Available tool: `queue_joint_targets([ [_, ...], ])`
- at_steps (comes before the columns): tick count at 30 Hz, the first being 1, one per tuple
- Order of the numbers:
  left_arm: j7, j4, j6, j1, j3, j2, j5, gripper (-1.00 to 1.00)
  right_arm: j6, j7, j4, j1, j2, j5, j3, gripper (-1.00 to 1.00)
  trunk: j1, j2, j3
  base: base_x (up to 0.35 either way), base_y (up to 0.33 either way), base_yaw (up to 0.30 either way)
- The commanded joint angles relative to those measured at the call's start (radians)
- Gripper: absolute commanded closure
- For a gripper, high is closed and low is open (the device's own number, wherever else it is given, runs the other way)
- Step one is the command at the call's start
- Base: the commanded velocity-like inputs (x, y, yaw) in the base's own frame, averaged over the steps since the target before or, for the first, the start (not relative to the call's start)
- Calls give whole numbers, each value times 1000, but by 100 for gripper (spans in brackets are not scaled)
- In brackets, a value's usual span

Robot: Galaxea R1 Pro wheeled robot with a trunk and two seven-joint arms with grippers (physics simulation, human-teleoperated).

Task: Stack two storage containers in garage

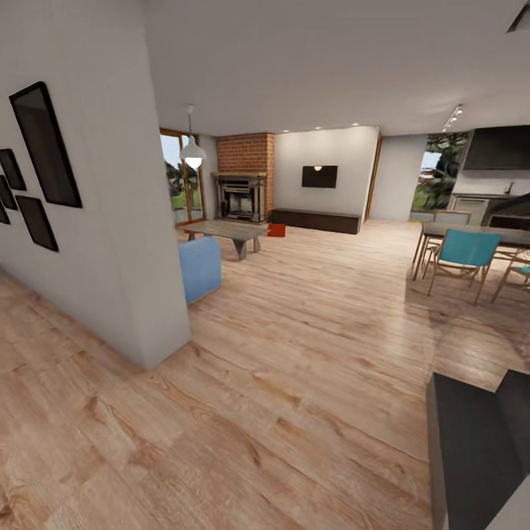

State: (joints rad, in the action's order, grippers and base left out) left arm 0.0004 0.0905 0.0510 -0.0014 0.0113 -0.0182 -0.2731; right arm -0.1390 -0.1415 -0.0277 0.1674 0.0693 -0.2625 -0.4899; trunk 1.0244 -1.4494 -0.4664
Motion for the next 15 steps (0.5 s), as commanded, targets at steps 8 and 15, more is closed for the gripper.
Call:
queue_joint_targets([
  [8, 1, 0, 3, 0, 1, 0, -5, -100, -5, -6, -3, 1, 3, -11, -8, -100, 1, 0, -1, 322, 0, -242],
  [15, 1, 0, 3, 0, 0, 0, -5, -100, -5, -6, -3, 1, 3, -11, -8, -100, 1, 0, -1, 322, 0, -242],
])
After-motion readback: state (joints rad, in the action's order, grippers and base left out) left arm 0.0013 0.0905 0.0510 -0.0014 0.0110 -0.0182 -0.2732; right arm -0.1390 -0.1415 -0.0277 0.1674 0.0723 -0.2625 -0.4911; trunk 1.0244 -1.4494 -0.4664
